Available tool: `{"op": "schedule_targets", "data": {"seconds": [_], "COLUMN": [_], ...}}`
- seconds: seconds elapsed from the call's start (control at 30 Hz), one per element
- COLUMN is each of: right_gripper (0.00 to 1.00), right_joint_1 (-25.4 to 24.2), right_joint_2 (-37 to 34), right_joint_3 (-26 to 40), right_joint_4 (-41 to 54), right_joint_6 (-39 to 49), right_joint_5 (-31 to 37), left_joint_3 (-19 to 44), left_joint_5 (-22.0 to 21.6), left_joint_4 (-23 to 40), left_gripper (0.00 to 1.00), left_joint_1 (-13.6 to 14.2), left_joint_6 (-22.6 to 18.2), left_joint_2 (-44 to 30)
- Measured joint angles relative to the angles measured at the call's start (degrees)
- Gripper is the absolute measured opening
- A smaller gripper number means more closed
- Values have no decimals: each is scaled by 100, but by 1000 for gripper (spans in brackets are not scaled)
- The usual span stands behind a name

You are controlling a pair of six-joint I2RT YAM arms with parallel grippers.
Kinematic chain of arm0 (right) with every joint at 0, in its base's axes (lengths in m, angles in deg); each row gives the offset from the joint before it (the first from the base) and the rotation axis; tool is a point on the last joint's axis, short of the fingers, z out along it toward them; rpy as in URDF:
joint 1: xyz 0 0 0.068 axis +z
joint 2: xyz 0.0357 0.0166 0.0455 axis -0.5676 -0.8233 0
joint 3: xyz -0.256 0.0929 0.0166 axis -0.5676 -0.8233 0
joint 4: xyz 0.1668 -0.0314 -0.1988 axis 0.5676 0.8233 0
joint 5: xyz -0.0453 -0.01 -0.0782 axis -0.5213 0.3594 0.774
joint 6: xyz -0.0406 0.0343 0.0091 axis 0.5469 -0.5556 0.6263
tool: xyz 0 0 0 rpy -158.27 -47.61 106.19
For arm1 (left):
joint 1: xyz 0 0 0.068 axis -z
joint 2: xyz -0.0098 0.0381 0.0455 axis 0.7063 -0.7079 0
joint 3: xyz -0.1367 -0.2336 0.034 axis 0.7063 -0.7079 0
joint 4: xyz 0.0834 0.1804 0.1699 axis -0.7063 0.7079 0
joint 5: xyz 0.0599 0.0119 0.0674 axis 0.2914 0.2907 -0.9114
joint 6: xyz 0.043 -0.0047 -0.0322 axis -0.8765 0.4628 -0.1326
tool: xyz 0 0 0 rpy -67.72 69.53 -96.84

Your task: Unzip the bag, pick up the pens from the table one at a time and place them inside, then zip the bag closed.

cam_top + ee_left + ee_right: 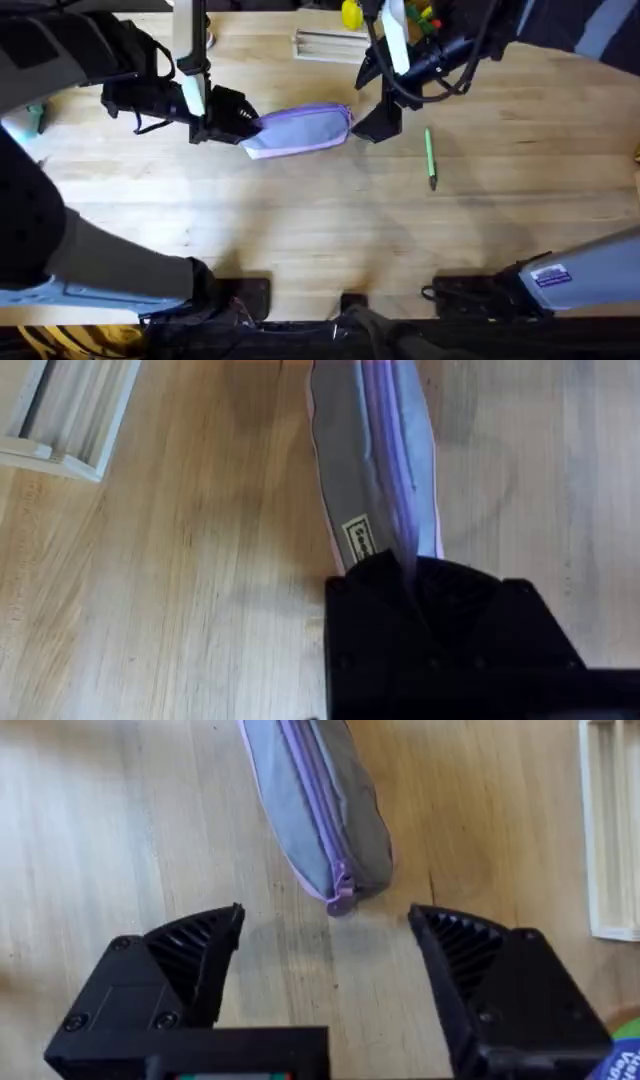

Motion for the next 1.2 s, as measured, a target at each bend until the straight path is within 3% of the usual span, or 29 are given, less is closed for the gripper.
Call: {"op": "schedule_targets", "data": {"seconds": [0.53,0.63,0.73,0.83,0.93,0.97,1.2], "right_gripper": [983,882,697,457,128,61,34], "right_joint_1": [-48,-57,-57,-57,-58,-66,-97], "right_joint_2": [-747,-747,-747,-747,-747,-747,-747], "right_joint_3": [-113,-113,-113,-113,-113,-113,-113], "right_joint_4": [-354,-361,-367,-368,-373,-365,-369], "right_joint_6": [33,46,53,59,68,47,65], "right_joint_5": [-457,-496,-522,-533,-531,-533,-535], "left_joint_3": [0,0,0,0,0,0,0], "left_joint_5": [-2,-2,0,-2,-2,-2,0], "left_joint_4": [2,2,2,2,4,2,2], "left_gripper": [41,41,41,41,41,41,41], "left_joint_1": [0,0,0,0,0,0,0], "left_joint_6": [2,0,0,0,0,0,0], "left_joint_2": [0,0,0,0,0,0,0]}}
